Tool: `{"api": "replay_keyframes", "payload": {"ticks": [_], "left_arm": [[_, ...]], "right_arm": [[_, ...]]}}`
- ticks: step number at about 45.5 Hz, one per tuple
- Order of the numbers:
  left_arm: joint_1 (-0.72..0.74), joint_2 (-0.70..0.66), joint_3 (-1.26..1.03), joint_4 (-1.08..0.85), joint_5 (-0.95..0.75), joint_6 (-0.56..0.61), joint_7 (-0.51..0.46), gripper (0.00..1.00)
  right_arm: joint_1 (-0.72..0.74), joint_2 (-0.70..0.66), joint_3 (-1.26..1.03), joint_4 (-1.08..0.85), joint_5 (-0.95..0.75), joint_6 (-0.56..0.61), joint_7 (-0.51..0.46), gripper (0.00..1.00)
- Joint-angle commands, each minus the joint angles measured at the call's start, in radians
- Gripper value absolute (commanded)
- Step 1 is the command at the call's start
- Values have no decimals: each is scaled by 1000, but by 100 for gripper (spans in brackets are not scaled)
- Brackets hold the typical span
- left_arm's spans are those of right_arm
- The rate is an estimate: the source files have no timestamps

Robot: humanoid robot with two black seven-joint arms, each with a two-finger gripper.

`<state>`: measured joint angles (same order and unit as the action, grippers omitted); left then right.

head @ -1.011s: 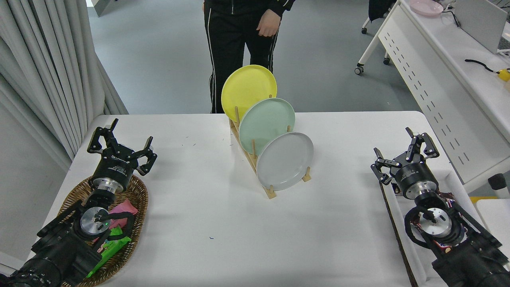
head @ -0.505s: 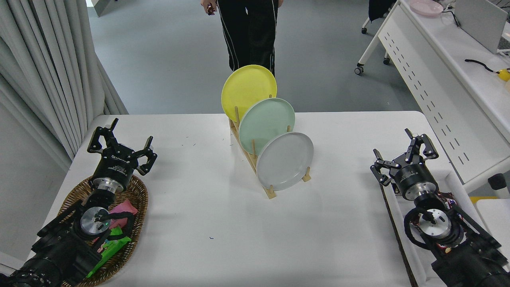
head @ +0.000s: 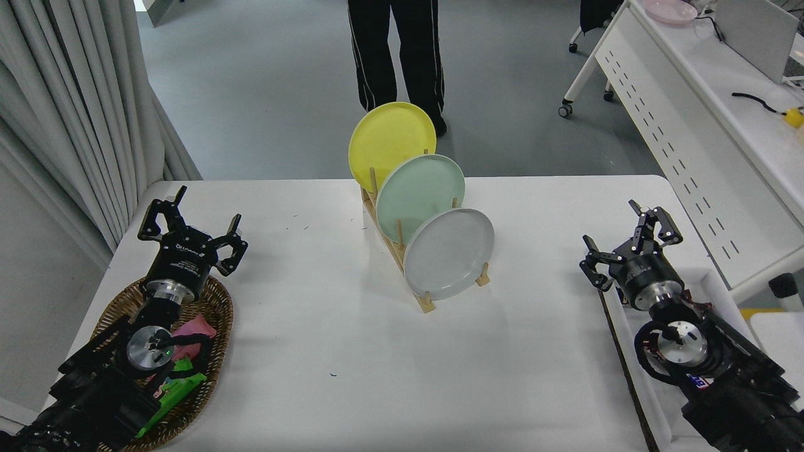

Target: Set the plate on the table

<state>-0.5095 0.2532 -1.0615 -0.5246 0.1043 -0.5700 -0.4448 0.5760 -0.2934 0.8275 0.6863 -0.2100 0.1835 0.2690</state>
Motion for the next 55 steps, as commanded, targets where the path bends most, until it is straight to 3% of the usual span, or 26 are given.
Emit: {"api": "replay_keyframes", "payload": {"ticks": [1, 19, 29, 36, 40, 41, 43, 55], "left_arm": [[0, 0, 0, 0, 0, 1, 0, 100], [0, 0, 0, 0, 0, 1, 0, 100], [0, 0, 0, 0, 0, -1, 0, 100], [0, 0, 0, 0, 0, -1, 0, 100], [0, 0, 0, 0, 0, 1, 0, 100], [0, 0, 0, 0, 0, 1, 0, 100], [0, 0, 0, 0, 0, 1, 0, 100], [0, 0, 0, 0, 0, -1, 0, 100]], "right_arm": [[105, -84, -300, 25, 9, -2, -1, 99], [226, -354, -588, 240, 115, 27, -5, 99], [432, -458, -922, 372, 287, 182, -10, 99], [571, -469, -1084, 420, 417, 182, -143, 99], [600, -463, -1082, 437, 489, 183, -305, 99], [613, -461, -1064, 435, 503, 189, -403, 99], [616, -460, -1035, 427, 503, 188, -453, 99], [596, -395, -887, 427, 494, 107, -482, 99]]}}
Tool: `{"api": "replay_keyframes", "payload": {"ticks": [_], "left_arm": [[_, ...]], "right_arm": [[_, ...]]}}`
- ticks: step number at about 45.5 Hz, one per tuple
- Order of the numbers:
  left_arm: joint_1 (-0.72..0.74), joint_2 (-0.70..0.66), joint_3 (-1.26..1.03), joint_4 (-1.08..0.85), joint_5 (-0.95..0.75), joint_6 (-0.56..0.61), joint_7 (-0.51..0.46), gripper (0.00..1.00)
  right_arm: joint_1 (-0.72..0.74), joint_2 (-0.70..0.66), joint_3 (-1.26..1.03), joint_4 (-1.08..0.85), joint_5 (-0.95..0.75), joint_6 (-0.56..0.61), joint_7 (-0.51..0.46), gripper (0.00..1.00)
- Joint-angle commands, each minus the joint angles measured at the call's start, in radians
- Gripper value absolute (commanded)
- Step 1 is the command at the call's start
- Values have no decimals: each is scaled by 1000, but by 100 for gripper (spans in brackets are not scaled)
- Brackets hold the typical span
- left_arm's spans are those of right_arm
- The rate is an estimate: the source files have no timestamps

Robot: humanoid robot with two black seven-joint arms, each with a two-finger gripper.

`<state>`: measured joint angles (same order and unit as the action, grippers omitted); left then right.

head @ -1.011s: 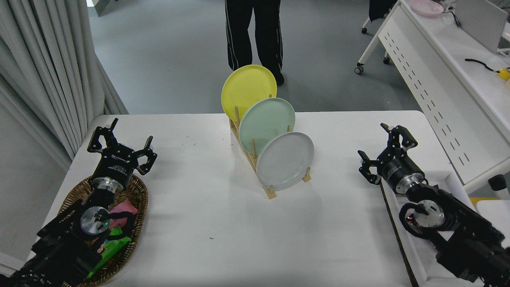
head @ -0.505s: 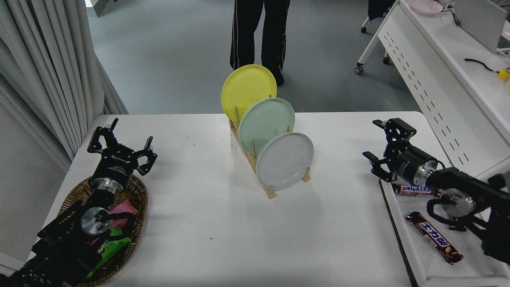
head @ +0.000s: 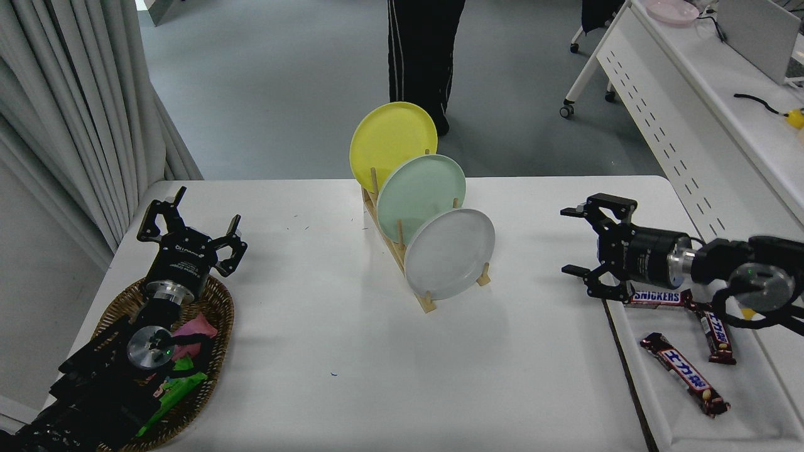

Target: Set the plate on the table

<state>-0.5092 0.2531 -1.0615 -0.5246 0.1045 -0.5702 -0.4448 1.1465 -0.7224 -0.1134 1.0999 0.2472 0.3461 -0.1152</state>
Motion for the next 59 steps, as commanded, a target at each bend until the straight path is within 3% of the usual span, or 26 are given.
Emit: {"api": "replay_keyframes", "payload": {"ticks": [1, 9, 14, 28, 59], "left_arm": [[0, 0, 0, 0, 0, 0, 0, 100], [0, 0, 0, 0, 0, 1, 0, 100], [0, 0, 0, 0, 0, 0, 0, 100], [0, 0, 0, 0, 0, 0, 0, 100], [0, 0, 0, 0, 0, 1, 0, 100]], "right_arm": [[27, 41, 57, 11, 37, -74, -98, 99], [29, 112, 119, -6, 37, -262, -97, 99], [30, 149, 129, -20, 35, -315, -97, 99], [29, 291, 167, -120, -46, -302, -95, 99], [36, 489, 202, -351, -16, -319, -104, 98]]}}
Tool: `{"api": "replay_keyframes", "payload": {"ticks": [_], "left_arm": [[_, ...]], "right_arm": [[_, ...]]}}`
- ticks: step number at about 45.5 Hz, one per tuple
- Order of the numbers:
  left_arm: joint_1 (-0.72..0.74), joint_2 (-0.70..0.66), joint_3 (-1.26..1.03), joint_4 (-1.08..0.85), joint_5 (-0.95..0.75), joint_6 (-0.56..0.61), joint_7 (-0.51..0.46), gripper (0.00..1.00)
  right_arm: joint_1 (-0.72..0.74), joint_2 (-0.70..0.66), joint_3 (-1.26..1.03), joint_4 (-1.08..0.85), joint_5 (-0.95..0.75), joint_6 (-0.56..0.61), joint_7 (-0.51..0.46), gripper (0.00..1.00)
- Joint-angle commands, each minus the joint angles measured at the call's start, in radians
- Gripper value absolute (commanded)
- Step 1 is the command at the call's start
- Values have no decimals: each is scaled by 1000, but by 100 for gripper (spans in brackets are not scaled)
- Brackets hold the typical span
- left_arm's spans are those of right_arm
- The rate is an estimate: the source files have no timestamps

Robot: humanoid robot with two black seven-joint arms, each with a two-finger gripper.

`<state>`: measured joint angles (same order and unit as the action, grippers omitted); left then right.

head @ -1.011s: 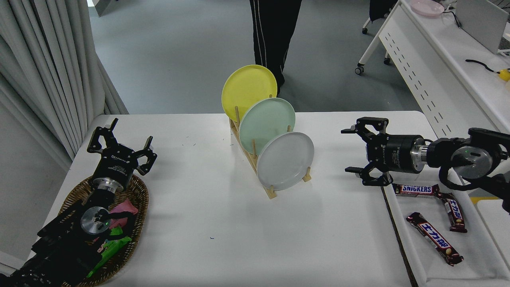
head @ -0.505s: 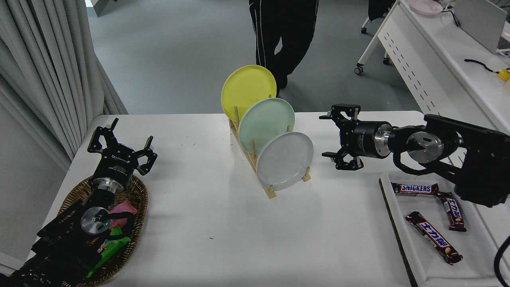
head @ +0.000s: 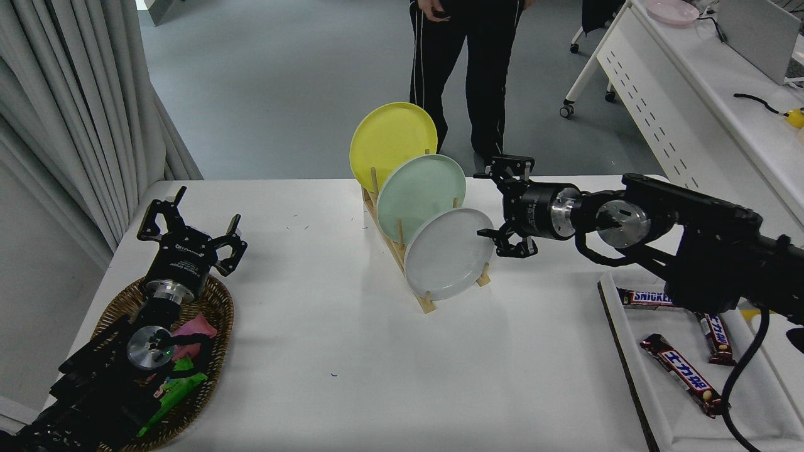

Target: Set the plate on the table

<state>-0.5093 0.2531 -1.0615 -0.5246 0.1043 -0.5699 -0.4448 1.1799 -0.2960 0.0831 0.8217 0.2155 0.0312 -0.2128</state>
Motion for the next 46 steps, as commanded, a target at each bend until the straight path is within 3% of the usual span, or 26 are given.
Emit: {"api": "replay_keyframes", "payload": {"ticks": [1, 21, 29, 33, 46], "left_arm": [[0, 0, 0, 0, 0, -1, 0, 100], [0, 0, 0, 0, 0, -1, 0, 100], [0, 0, 0, 0, 0, -1, 0, 100], [0, 0, 0, 0, 0, -1, 0, 100], [0, 0, 0, 0, 0, 1, 0, 100]], "right_arm": [[3, 66, 6, -78, 19, -4, -10, 98], [0, 124, 6, -122, 64, -5, -54, 83], [1, 144, 35, -151, 62, -2, -54, 68], [1, 146, 41, -151, 64, -2, -54, 52], [1, 144, 43, -151, 65, -4, -54, 46]]}}
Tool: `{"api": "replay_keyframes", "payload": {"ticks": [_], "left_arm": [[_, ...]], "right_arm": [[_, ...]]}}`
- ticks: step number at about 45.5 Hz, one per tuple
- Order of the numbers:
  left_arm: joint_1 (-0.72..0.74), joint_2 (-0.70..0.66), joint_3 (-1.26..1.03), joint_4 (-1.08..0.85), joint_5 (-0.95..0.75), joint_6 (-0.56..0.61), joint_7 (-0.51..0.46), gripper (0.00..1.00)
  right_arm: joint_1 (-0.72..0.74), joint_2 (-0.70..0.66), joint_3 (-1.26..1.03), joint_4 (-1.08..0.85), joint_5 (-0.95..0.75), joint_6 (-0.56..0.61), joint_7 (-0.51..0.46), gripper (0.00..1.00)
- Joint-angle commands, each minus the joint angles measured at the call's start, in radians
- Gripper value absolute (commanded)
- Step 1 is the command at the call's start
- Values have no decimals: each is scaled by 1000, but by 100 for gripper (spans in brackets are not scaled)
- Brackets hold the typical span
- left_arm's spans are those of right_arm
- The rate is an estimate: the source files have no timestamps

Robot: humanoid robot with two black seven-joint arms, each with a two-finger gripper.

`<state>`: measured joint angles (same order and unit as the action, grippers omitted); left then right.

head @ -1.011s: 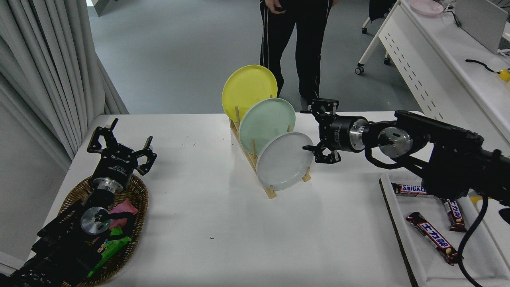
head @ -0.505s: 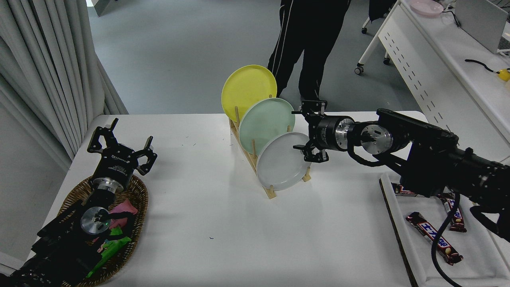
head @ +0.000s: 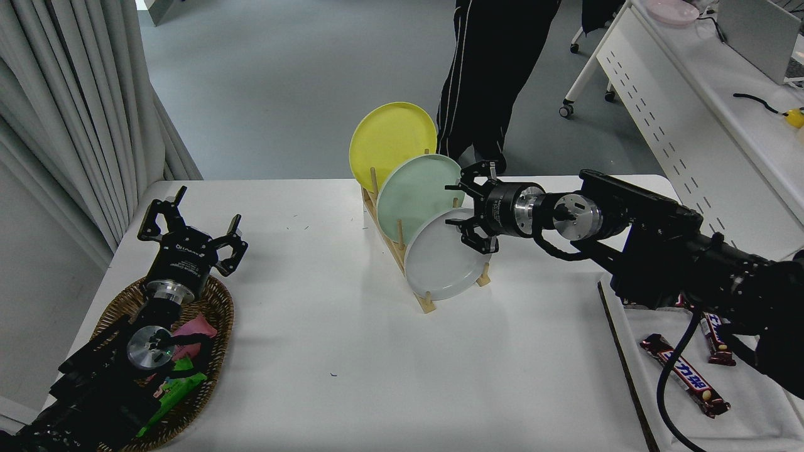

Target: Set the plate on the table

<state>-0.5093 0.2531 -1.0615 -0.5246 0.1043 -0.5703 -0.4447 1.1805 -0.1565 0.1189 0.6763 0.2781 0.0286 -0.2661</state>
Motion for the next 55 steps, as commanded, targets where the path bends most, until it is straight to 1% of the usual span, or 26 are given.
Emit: {"api": "replay_keyframes", "payload": {"ticks": [1, 6, 8, 9, 11, 20, 28, 34, 39, 42, 46, 55], "left_arm": [[0, 0, 0, 0, 0, 1, 0, 100], [0, 0, 0, 0, 0, 0, 0, 100], [0, 0, 0, 0, 0, 0, 0, 100], [0, 0, 0, 0, 0, 0, 0, 100], [0, 0, 0, 0, 0, 0, 0, 100], [0, 0, 0, 0, 0, 0, 0, 100], [0, 0, 0, 0, 0, 0, 0, 100], [0, 0, 0, 0, 0, 0, 0, 100], [0, 0, 0, 0, 0, 1, 0, 100], [0, 0, 0, 0, 0, 0, 0, 100], [0, 0, 0, 0, 0, 0, 0, 100], [0, 0, 0, 0, 0, 0, 0, 100]], "right_arm": [[1, 5, 7, -6, 3, -1, -1, 46], [1, 3, 5, -6, 16, -1, -1, 45], [1, 3, 5, -6, 23, -1, -2, 41], [2, 2, 5, -6, 23, -1, -2, 36], [2, 2, 5, -6, 23, -1, -2, 33], [1, 0, 5, -6, 23, -1, -19, 30], [1, 0, 5, -6, 21, -1, -22, 30], [1, -1, 5, -6, 23, -1, -25, 27], [1, -1, 4, -6, 23, -1, -30, 20], [1, -1, 4, -6, 23, -1, -30, 20], [1, -1, 4, -6, 23, -1, -30, 16], [-1, -1, 4, -6, 21, -1, -42, 12]]}}
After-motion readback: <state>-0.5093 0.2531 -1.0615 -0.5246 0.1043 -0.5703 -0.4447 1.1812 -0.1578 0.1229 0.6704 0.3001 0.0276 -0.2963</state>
